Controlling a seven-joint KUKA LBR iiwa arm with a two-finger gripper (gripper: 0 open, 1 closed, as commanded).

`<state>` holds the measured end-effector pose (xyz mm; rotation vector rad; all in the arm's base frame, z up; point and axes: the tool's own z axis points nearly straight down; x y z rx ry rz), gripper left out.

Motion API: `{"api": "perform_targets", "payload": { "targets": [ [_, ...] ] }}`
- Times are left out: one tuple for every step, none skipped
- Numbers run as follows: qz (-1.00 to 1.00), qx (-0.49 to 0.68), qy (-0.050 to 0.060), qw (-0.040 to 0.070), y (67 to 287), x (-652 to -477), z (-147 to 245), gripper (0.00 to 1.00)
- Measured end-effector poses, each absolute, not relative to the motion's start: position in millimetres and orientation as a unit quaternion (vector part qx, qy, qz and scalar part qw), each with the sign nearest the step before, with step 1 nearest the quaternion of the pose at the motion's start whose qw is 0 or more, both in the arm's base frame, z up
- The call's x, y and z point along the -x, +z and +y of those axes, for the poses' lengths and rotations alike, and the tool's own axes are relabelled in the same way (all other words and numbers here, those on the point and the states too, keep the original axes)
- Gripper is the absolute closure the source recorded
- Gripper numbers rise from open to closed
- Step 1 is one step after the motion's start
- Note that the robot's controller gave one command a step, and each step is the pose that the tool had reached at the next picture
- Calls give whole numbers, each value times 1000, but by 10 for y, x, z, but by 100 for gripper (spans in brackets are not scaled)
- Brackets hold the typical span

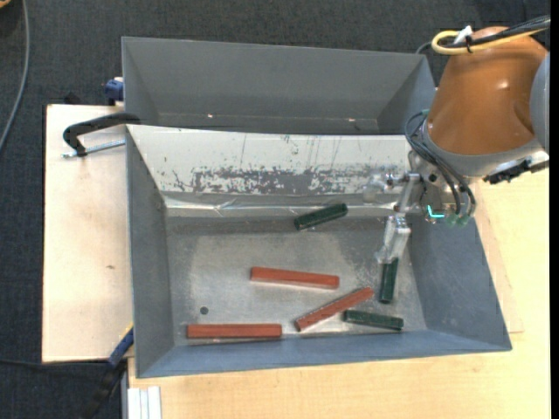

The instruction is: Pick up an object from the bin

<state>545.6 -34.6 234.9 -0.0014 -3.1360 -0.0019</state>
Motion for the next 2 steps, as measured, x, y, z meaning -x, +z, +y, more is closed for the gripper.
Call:
{"api": "perform_targets", "payload": {
  "targets": [
    [-1000,0,0,-1,2390,-5471,-346,0],
    [-999,-44,0,-2,1953,-5290,194,0]
  ]
}}
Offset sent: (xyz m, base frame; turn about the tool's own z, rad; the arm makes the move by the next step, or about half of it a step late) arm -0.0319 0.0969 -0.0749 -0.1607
